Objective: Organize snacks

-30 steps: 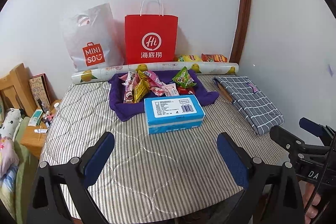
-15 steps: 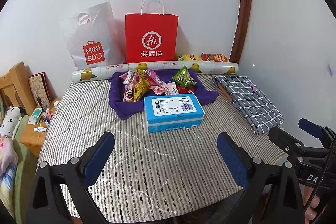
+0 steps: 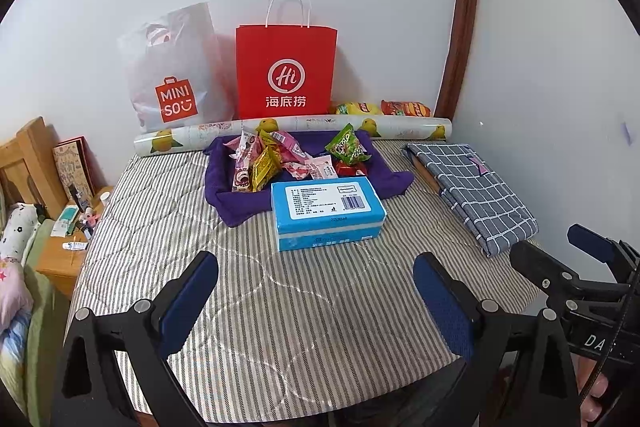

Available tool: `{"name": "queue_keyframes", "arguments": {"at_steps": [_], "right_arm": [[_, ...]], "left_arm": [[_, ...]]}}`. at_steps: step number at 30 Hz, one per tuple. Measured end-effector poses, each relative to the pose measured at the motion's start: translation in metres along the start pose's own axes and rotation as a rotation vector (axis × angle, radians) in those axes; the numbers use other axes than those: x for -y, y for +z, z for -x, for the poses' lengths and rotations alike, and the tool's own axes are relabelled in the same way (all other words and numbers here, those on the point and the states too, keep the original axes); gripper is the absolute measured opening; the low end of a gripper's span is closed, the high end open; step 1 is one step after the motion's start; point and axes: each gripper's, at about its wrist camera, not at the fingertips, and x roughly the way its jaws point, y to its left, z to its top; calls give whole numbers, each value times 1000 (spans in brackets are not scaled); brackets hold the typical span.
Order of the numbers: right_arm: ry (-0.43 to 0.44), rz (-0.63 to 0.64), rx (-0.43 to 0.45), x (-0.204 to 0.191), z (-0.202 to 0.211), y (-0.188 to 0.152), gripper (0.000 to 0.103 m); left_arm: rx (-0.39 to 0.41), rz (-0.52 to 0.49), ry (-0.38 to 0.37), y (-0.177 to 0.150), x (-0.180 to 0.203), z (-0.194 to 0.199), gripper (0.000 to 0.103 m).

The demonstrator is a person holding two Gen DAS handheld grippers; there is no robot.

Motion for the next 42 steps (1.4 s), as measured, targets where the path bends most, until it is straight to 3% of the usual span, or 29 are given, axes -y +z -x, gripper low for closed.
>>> {"name": "queue_keyframes", "arguments": {"at_steps": [42], "right_arm": [[-1,-9,5,4,2,3,103]], "left_arm": [[-9,-5,-1,1,-2,-1,99]]}}
